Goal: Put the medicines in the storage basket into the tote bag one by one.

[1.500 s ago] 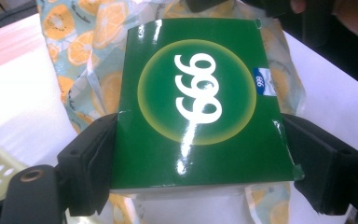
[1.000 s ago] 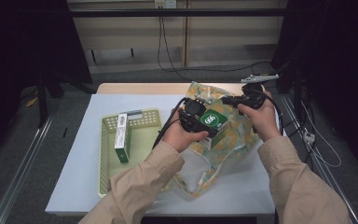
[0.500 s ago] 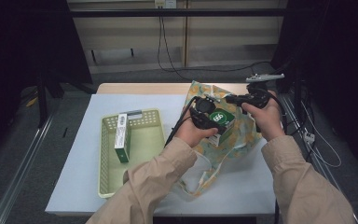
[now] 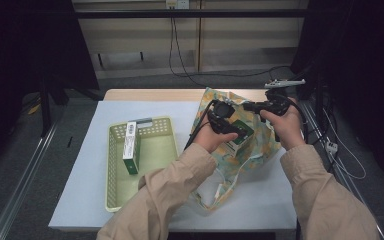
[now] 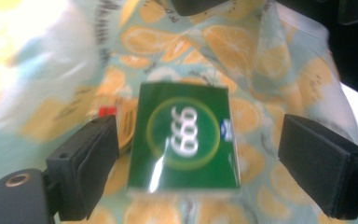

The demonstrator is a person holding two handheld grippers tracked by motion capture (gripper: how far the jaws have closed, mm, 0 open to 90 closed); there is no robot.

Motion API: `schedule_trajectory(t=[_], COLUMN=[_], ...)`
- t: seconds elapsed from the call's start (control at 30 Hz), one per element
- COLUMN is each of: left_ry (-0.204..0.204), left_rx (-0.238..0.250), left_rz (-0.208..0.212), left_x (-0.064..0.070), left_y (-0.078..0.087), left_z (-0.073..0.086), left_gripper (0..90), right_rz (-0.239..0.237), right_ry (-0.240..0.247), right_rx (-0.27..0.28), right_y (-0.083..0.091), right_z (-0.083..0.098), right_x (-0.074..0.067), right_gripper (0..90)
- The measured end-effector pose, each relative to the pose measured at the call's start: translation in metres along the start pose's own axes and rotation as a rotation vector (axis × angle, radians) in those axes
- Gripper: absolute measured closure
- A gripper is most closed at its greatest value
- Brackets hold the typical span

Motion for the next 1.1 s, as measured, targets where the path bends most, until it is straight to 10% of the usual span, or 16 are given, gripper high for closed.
schedule_trajectory(t=[0.63,1.1], left_ry=[0.015,0.016], left_rx=[0.005,-0.007], left_rz=[-0.033,-0.073], left_x=[-0.025,-0.048], left_y=[0.096,0.136], left_z=[0.042,0.069], left_gripper=[11.5,11.6], right_rz=[-0.024,-0.028], right_ry=[0.021,0.019], right_rx=[-0.034,-0.032], right_y=[-0.010,-0.010], right_z=[0.016,0.021], right_x=[-0.021,-0.022], right_gripper=[90.0,90.0])
Point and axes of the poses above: each handheld gripper's, and its own axes: y roughly backward along the jaws, z roughly out of its underside, x roughly to its right, the point moved 2 cm from there along -y, roughly forward along the jaws, and after that the axes turned 2 degrees about z, right-handed, at the moved point
